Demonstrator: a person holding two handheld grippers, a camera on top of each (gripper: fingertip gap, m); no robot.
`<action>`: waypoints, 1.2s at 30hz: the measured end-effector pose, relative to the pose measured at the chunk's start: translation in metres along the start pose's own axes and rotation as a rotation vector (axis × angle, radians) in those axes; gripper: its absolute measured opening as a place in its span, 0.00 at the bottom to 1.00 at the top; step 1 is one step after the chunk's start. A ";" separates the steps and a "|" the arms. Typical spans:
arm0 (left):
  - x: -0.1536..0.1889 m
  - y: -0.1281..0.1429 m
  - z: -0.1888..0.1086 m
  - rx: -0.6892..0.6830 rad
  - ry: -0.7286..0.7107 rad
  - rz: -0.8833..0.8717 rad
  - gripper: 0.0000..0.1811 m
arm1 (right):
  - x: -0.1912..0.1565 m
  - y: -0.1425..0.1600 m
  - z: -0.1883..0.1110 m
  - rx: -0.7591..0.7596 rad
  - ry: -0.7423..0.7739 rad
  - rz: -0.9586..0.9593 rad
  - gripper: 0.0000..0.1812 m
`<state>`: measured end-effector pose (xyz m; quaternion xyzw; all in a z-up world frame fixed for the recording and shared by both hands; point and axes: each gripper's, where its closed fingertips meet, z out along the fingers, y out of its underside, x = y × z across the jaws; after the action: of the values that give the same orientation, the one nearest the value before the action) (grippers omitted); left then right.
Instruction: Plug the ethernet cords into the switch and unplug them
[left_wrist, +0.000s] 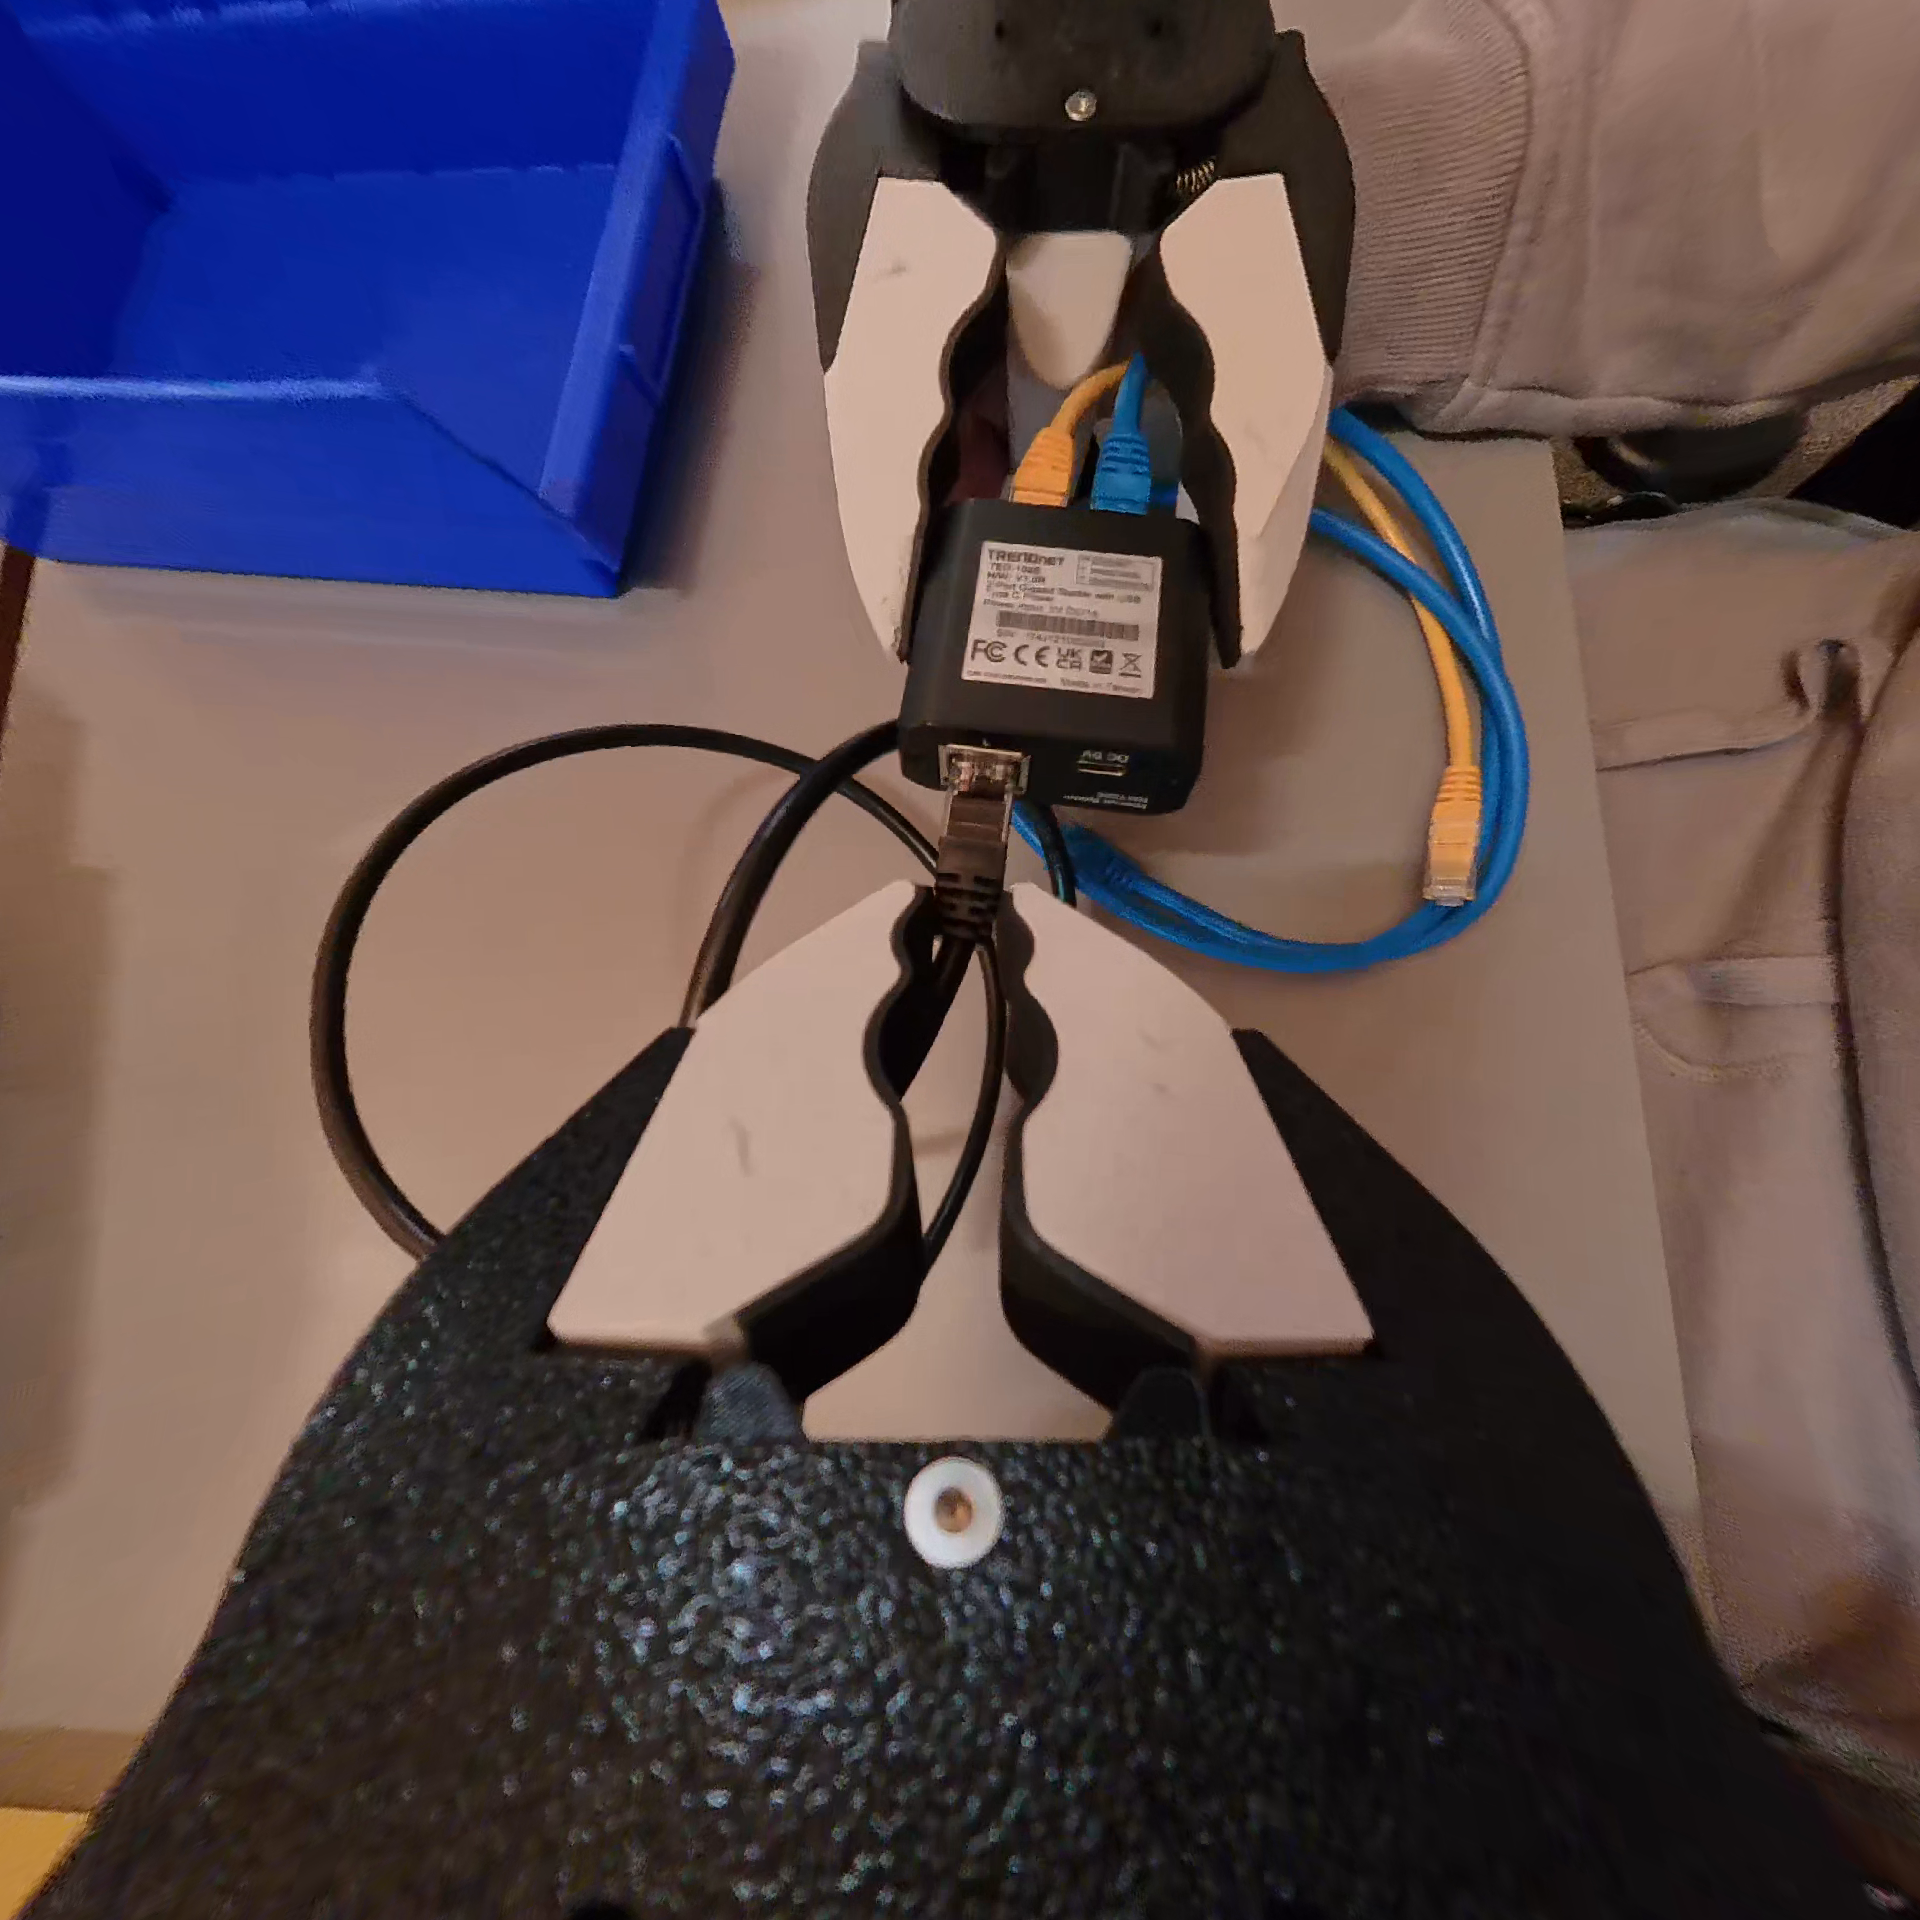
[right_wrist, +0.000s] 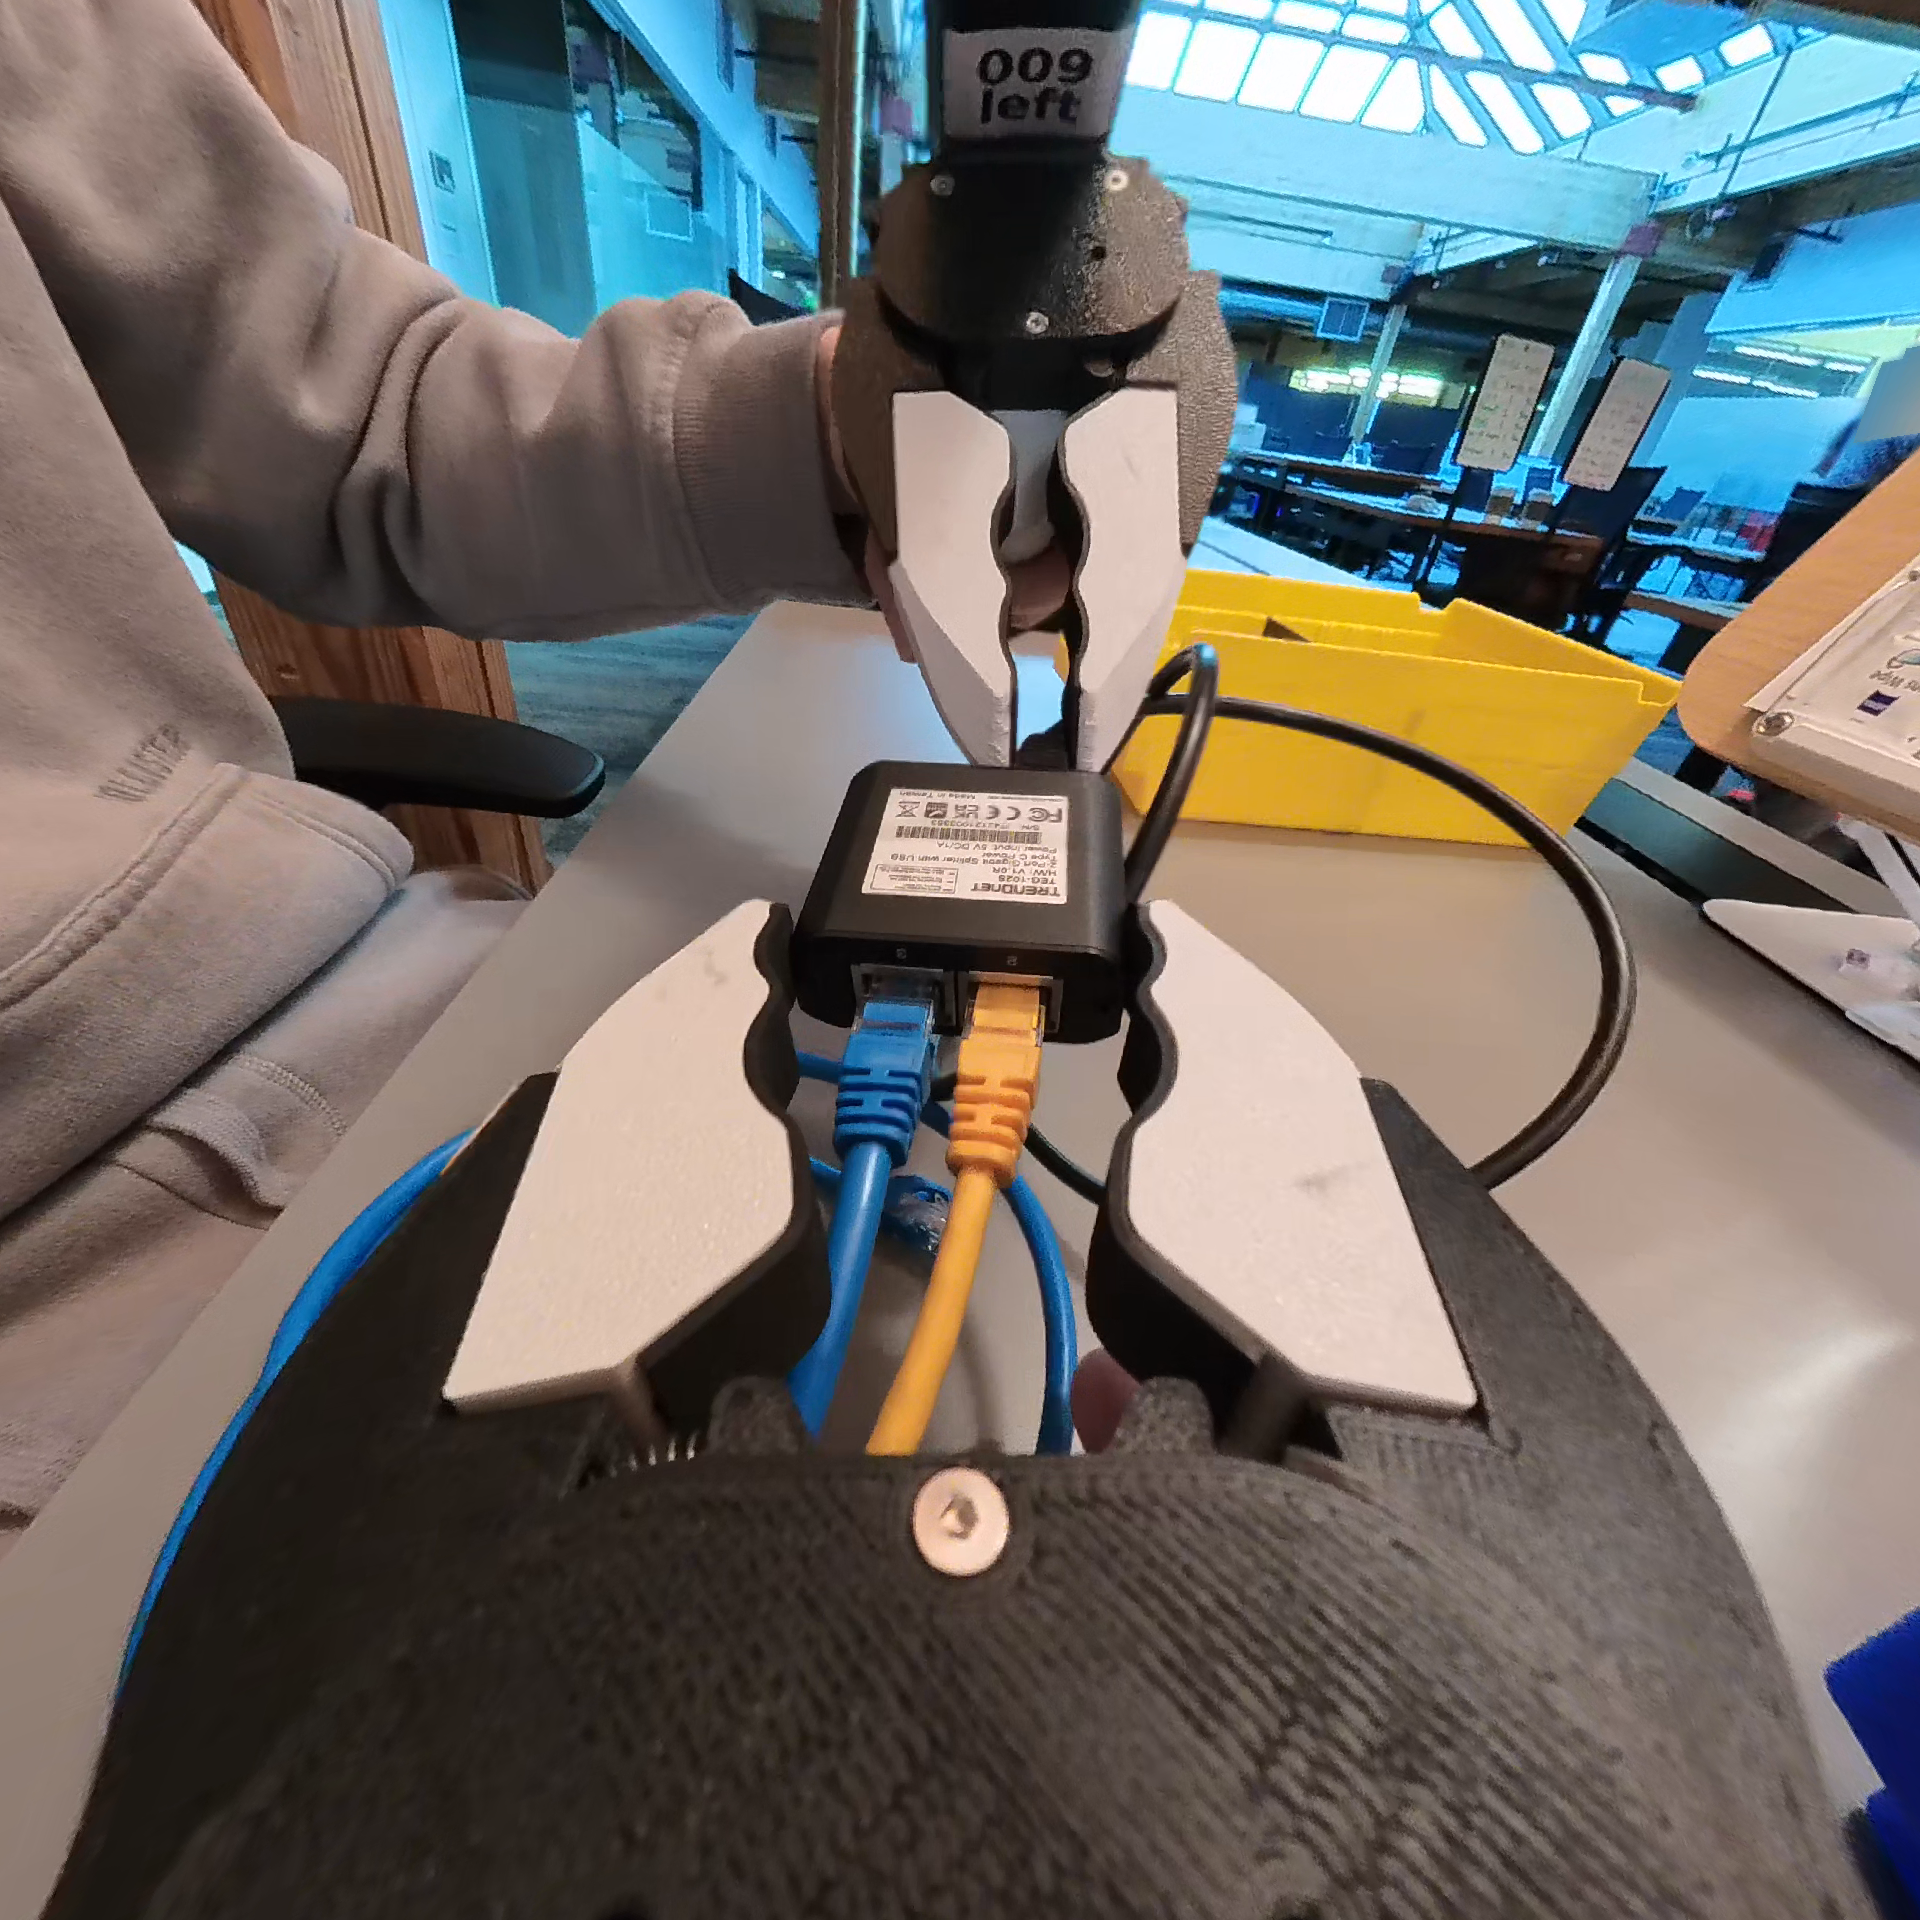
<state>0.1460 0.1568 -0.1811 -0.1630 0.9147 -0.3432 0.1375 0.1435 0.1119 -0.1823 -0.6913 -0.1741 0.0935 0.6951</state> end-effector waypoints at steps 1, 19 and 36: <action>-0.001 -0.003 0.000 0.002 -0.017 0.009 0.06 | 0.001 -0.001 -0.001 0.012 0.006 0.005 0.34; -0.007 -0.033 -0.009 0.097 -0.148 0.103 0.07 | 0.008 -0.009 -0.006 0.075 0.055 0.010 0.34; -0.017 0.082 -0.076 0.742 -0.399 -0.480 0.21 | 0.074 -0.215 -0.090 0.334 0.451 -0.389 0.34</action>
<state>0.1168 0.2661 -0.1785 -0.3719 0.6230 -0.6304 0.2759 0.2217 0.0503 0.0412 -0.5251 -0.1270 -0.1688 0.8244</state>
